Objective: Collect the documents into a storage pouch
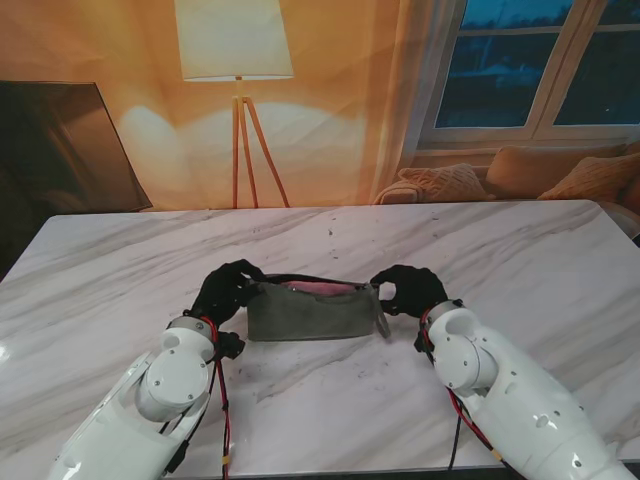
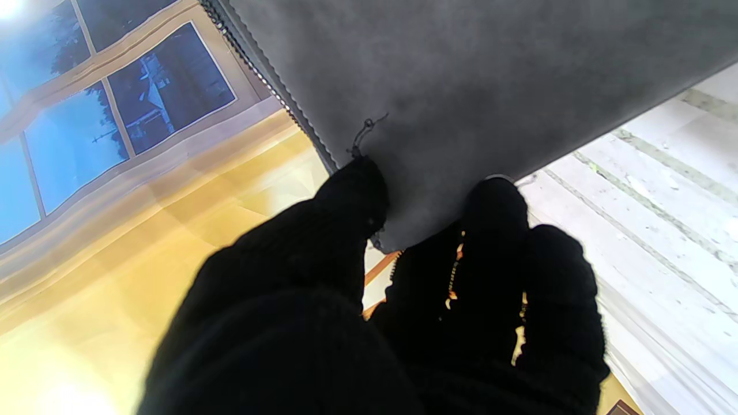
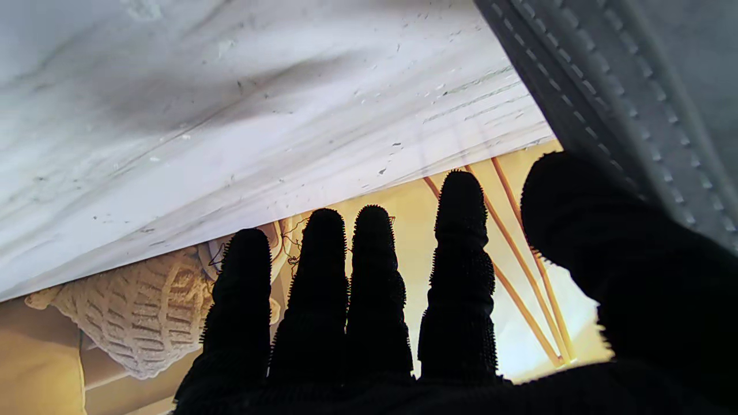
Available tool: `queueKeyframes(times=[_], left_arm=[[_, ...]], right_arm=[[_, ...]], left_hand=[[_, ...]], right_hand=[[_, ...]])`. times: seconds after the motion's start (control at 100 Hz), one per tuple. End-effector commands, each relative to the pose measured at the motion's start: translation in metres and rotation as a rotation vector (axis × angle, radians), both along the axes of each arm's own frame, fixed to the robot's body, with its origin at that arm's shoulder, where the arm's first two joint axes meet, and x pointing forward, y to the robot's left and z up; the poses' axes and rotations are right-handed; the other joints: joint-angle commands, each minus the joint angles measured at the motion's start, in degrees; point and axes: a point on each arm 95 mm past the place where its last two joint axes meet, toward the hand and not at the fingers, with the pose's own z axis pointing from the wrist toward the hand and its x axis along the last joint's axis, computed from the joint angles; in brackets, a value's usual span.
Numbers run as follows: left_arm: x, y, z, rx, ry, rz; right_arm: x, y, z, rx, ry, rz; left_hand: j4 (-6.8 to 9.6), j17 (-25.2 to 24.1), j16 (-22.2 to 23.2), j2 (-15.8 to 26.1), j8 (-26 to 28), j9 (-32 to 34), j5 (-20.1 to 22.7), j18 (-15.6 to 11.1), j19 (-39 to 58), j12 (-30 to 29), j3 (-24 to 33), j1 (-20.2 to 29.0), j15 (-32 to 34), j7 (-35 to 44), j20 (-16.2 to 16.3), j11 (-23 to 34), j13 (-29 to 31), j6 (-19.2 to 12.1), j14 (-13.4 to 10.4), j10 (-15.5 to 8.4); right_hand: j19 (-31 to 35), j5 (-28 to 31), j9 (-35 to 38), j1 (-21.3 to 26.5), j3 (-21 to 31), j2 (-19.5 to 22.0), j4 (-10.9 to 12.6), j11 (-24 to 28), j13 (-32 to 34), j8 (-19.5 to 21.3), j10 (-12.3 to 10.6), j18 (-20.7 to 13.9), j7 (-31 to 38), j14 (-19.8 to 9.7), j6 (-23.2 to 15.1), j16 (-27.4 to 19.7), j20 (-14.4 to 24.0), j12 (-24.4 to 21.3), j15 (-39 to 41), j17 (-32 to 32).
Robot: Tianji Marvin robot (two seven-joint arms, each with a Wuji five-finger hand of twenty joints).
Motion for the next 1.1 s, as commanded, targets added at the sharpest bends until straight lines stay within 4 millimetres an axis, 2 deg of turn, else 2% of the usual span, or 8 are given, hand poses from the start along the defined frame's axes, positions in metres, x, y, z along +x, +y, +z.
queueKeyframes(times=[0.0, 0.2, 0.3, 0.37, 0.4, 0.44, 0.8, 1.09], left_arm=[[-0.0007, -0.0042, -0.0009, -0.009, 0.007, -0.014], [-0.0008, -0.0047, -0.0011, -0.010, 0.009, -0.016], [-0.0006, -0.0046, -0.0008, -0.009, 0.009, -0.015], [-0.0002, -0.0045, -0.0006, -0.007, 0.009, -0.014], [-0.0001, -0.0045, -0.0005, -0.007, 0.010, -0.014], [0.0000, -0.0046, -0.0004, -0.006, 0.011, -0.013], [0.0012, -0.0053, 0.0002, -0.004, 0.021, -0.003], [0.0021, -0.0057, 0.0016, -0.011, 0.023, -0.002]], right_arm=[[-0.0058, 0.0055, -0.0071, 0.007, 0.025, 0.015], [-0.0110, 0.0119, -0.0098, 0.044, 0.022, 0.026], [-0.0123, 0.0136, -0.0102, 0.051, 0.029, 0.031], [-0.0119, 0.0133, -0.0100, 0.041, 0.032, 0.034], [-0.0115, 0.0129, -0.0100, 0.036, 0.033, 0.034], [-0.0109, 0.0123, -0.0102, 0.032, 0.036, 0.031], [-0.0106, 0.0071, -0.0150, 0.017, 0.056, 0.029], [-0.0104, 0.0056, -0.0155, 0.020, 0.060, 0.058]], left_hand=[[0.86, -0.1, -0.7, 0.9, 1.1, 2.9, 2.5, -3.7, -1.0, 1.6, 1.6, 3.3, 0.5, 3.4, -0.5, 0.6, 1.5, -1.4, 3.6, -1.5], [0.84, -0.2, -0.7, 0.9, 1.1, 2.8, 2.4, -3.7, -1.0, 1.6, 1.5, 3.3, 0.5, 3.4, -0.5, 0.6, 1.4, -1.4, 3.6, -1.5], [0.83, -0.3, -0.7, 0.9, 1.1, 2.8, 2.3, -3.7, -1.0, 1.6, 1.5, 3.3, 0.5, 3.4, -0.5, 0.7, 1.4, -1.2, 3.7, -1.6], [0.79, -0.1, -0.6, 0.9, 1.2, 2.9, 2.2, -3.7, -0.9, 1.7, 1.4, 3.4, 0.7, 3.5, -0.5, 0.8, 1.6, -1.1, 3.7, -1.3], [0.77, 0.0, -0.4, 0.8, 1.3, 3.2, 2.2, -3.7, -0.7, 2.0, 1.4, 3.4, 1.1, 3.7, -0.4, 1.3, 1.9, -1.0, 3.6, -2.2], [0.73, 0.3, 0.1, 0.9, 1.5, 3.4, 2.0, -3.5, -0.3, 2.7, 1.4, 3.4, 2.3, 3.9, -0.1, 2.2, 2.3, -0.8, 3.3, -1.9], [0.67, 2.0, 3.5, 0.7, 2.1, 4.0, 1.9, -2.9, 1.8, 4.7, 1.7, 3.0, 8.5, 4.4, 3.0, 8.5, 5.1, -0.2, 2.9, -0.4], [0.41, 2.5, 4.3, 0.7, 2.3, 4.5, 2.0, -2.7, 2.4, 4.8, 1.8, 2.7, 9.9, 4.3, 4.3, 10.3, 6.1, 0.2, 3.2, -0.2]], right_hand=[[0.5, -2.5, -2.8, 0.6, 1.0, -2.3, -1.0, 0.3, 1.0, 0.3, 0.2, -0.2, 0.0, 0.0, -0.2, 0.3, -0.7, 0.3, 0.2, -0.7], [1.0, -0.3, -2.2, 1.4, 1.7, -2.4, -1.1, 0.7, 1.4, 1.0, 0.4, 0.0, 1.7, 0.0, -0.5, 0.4, -0.9, 0.3, 0.5, -0.5], [1.2, 0.4, -2.0, 3.9, 4.1, -1.7, -0.4, 0.9, 1.7, 1.3, 0.4, -0.1, 2.2, -0.1, -0.4, 0.4, -1.1, 0.3, 0.7, -0.3], [1.7, 0.7, -1.9, 5.0, 6.2, -2.7, -0.2, 1.2, 2.1, 1.4, 0.4, -0.1, 2.6, 0.0, 0.0, 0.3, -1.4, 0.3, 0.9, 0.0], [1.8, 0.7, -1.9, 5.4, 6.6, -2.8, -0.1, 1.2, 2.2, 1.4, 0.5, 0.0, 2.6, 0.0, 0.3, 0.3, -1.4, 0.3, 1.0, 0.1], [1.9, 0.6, -2.0, 5.9, 6.9, -2.9, -0.1, 1.3, 2.2, 1.3, 0.5, 0.0, 2.6, 0.0, 0.6, 0.3, -1.5, 0.3, 1.0, 0.1], [2.7, -0.8, -2.7, 6.1, 7.1, -4.0, -0.4, 1.6, 1.8, 0.7, 0.5, -0.1, 2.2, -0.1, 0.9, -0.1, -2.4, 0.0, 1.0, -0.4], [2.7, -1.4, -3.5, 5.6, 5.6, -5.9, -0.8, 1.3, 1.4, 0.1, 0.4, -0.3, 1.7, -0.2, 0.8, -0.5, -3.1, -0.4, 0.4, -0.6]])
